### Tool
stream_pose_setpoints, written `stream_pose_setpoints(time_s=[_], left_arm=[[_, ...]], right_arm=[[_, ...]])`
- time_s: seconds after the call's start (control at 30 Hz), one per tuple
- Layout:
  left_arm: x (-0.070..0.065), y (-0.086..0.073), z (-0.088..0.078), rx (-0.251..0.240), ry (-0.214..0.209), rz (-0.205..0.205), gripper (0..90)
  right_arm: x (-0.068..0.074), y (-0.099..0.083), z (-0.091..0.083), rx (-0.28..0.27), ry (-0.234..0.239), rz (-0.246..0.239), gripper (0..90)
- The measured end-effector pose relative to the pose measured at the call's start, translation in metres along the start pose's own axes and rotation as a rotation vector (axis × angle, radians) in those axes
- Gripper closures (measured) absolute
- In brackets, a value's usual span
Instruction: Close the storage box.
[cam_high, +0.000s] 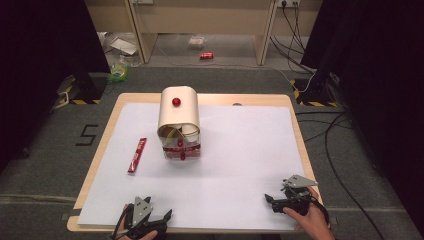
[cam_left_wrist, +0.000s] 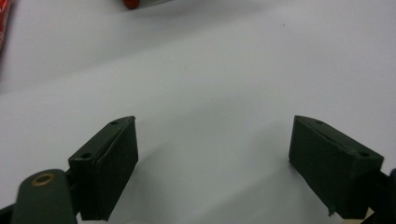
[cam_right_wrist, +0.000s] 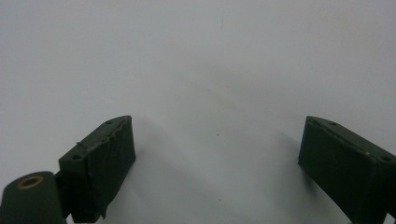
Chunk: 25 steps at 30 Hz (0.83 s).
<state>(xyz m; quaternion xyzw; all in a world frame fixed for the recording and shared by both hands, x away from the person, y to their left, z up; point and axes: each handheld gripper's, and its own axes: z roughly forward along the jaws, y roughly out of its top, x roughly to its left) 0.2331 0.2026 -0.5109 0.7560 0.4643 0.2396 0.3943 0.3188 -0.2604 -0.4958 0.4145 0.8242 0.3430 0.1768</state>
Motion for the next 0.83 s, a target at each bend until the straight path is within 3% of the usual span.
stream_pose_setpoints(time_s=[0.23,0.83], left_arm=[[-0.0018,-0.0062,-0.0016,-0.022,0.000,-0.028,15.2],[-0.0010,-0.0103,-0.0011,-0.049,-0.005,-0.033,14.8]], right_arm=[[0.0000,0.0000,0.0000,0.000,0.000,0.000,11.1],[0.0000,-0.0001,0.0000,0.000,0.000,0.000,11.1]])
